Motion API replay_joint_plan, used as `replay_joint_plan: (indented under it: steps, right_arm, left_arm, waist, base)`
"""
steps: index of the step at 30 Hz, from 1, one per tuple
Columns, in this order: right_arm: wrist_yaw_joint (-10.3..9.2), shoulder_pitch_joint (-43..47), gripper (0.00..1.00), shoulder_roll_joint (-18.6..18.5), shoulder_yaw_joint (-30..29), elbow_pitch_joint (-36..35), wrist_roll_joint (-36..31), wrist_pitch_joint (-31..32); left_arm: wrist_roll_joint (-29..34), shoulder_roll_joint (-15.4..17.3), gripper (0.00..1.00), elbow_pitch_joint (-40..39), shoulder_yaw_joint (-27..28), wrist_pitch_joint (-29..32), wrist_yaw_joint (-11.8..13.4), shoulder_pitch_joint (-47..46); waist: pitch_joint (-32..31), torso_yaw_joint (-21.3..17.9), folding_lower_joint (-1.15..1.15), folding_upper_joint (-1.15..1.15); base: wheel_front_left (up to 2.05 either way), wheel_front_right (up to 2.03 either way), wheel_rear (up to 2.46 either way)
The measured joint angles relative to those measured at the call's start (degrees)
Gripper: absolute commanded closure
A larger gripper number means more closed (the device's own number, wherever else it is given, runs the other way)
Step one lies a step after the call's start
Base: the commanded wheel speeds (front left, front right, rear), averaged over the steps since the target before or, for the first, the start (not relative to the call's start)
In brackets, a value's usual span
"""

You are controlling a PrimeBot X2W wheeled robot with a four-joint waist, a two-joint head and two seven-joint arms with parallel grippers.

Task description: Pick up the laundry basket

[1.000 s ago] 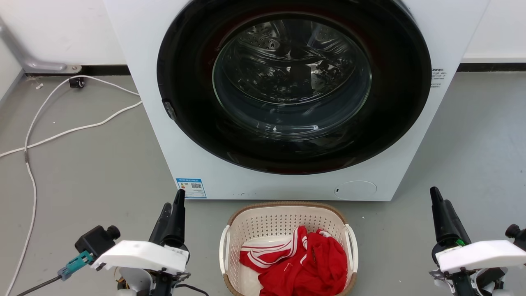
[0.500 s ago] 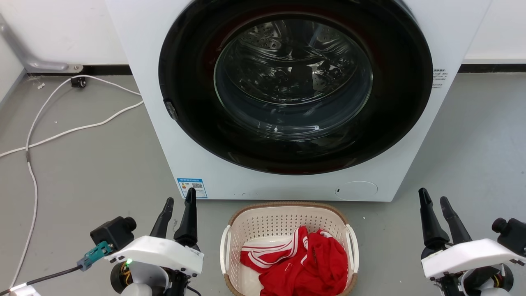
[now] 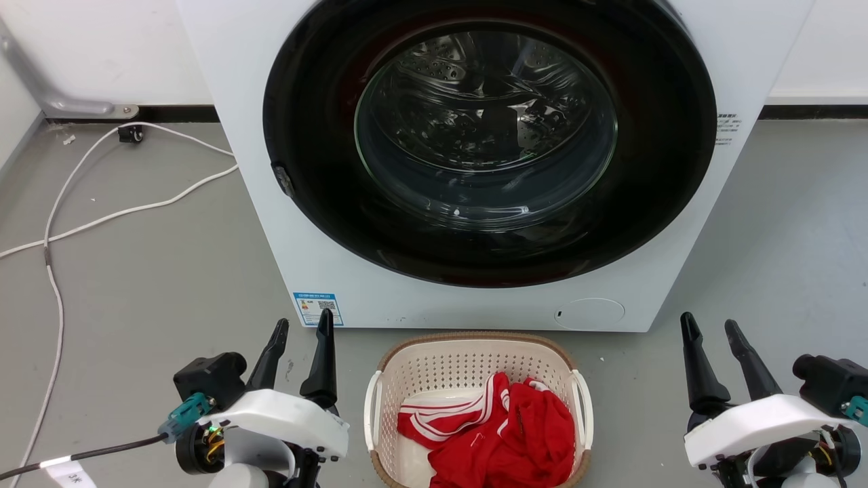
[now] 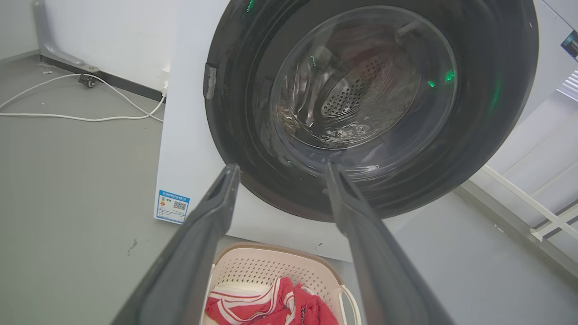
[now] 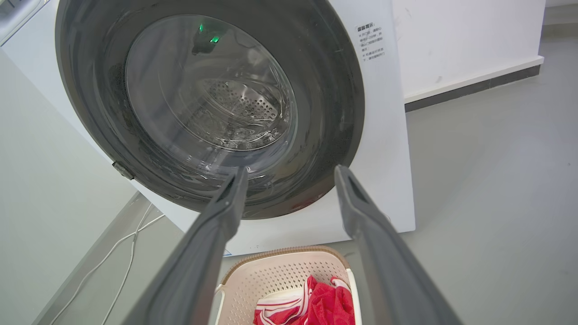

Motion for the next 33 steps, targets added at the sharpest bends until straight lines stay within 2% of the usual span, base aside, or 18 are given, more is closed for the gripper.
replay_joint_plan:
  steps: [16, 33]
  right_arm:
    - [0.01, 0.7, 0.0, 0.1, 0.0, -0.8, -10.6, -1.1]
    - [0.01, 1.2, 0.0, 0.4, -0.2, -1.6, -16.8, -3.0]
  left_arm:
    - [8.7, 0.8, 0.0, 0.4, -2.6, -2.3, 1.7, -0.3]
    - [15.3, 0.3, 0.0, 1.3, -3.0, -4.4, 1.1, -0.6]
  waist:
    - [0.0, 0.2, 0.0, 0.0]
    - [0.0, 0.4, 0.0, 0.0]
  base:
    - [0.0, 0.0, 0.0]
    - [0.0, 0.0, 0.0]
